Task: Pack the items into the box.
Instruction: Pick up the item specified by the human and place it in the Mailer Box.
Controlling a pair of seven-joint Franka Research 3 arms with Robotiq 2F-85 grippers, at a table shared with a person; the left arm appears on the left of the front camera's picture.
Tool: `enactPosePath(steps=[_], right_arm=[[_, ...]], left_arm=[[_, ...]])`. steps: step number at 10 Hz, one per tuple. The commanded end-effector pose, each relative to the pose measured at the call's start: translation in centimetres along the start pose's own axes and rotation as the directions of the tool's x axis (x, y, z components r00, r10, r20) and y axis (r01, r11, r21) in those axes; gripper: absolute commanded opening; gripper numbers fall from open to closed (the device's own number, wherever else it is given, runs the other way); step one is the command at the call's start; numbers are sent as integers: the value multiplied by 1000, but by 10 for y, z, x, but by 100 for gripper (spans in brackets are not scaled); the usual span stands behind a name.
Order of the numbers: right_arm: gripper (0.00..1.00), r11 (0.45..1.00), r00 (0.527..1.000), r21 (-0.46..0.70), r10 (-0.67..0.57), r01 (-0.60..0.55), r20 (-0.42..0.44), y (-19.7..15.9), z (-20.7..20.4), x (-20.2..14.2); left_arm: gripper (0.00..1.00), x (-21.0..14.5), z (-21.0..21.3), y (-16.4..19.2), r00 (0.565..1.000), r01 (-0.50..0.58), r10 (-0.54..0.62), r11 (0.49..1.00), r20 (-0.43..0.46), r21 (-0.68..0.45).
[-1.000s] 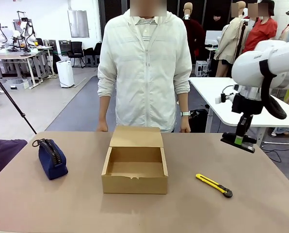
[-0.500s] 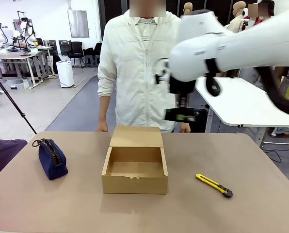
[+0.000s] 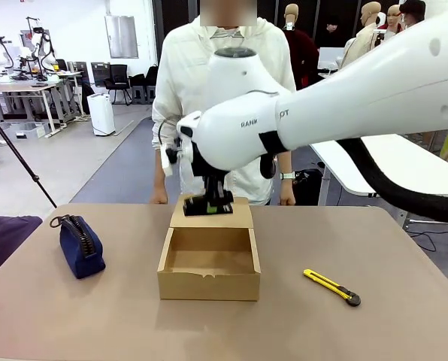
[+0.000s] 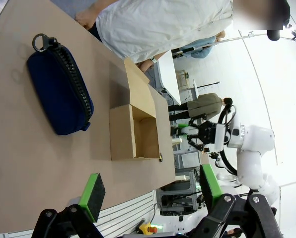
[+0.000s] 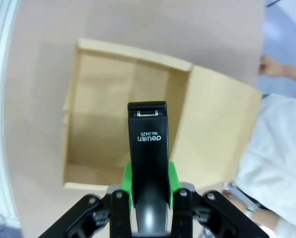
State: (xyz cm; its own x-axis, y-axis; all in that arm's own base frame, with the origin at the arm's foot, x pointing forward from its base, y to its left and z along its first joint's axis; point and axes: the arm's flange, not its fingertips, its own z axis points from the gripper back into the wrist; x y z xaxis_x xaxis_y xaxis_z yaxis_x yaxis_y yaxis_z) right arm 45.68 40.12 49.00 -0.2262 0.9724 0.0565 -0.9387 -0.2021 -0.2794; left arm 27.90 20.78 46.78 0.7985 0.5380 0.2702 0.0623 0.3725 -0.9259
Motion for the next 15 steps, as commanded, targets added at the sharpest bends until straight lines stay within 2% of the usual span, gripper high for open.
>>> enactPosePath(steps=[1,4,5,6,8,10,11,12,13,14,15], right_arm=[[0,997,998,78,-1,6,-63,21,-15,-4],[0,968,999,251,-3,12,-35,30,-57,13],[0,952,1000,306,-20,19,1,31,-78,18],[0,946,998,317,-61,66,-25,32,-93,18],[0,956,986,249,-133,153,-98,29,-96,13],[0,960,975,202,-166,194,-145,27,-98,12],[10,960,974,205,-162,193,-156,26,-97,11],[26,958,978,222,-156,184,-139,26,-98,9],[85,954,975,226,-165,196,-150,25,-99,7],[100,953,972,219,-177,208,-153,24,-99,5],[100,953,967,199,-200,230,-160,23,-97,4]], left_arm=[[100,0,1,1,1000,18,-18,1000,2,-14],[100,0,1,1,1000,18,-18,1000,2,-14],[100,0,1,1,1000,18,-18,1000,2,-14],[100,0,1,1,1000,18,-18,1000,2,-14],[100,0,1,1,1000,18,-18,1000,2,-14],[100,0,1,1,1000,18,-18,1000,2,-14],[100,0,1,1,1000,18,-18,1000,2,-14],[100,0,1,1,1000,18,-18,1000,2,-14],[100,0,1,1,1000,18,-18,1000,2,-14],[100,0,1,1,1000,18,-18,1000,2,-14],[100,0,1,1,1000,18,-18,1000,2,-14]])
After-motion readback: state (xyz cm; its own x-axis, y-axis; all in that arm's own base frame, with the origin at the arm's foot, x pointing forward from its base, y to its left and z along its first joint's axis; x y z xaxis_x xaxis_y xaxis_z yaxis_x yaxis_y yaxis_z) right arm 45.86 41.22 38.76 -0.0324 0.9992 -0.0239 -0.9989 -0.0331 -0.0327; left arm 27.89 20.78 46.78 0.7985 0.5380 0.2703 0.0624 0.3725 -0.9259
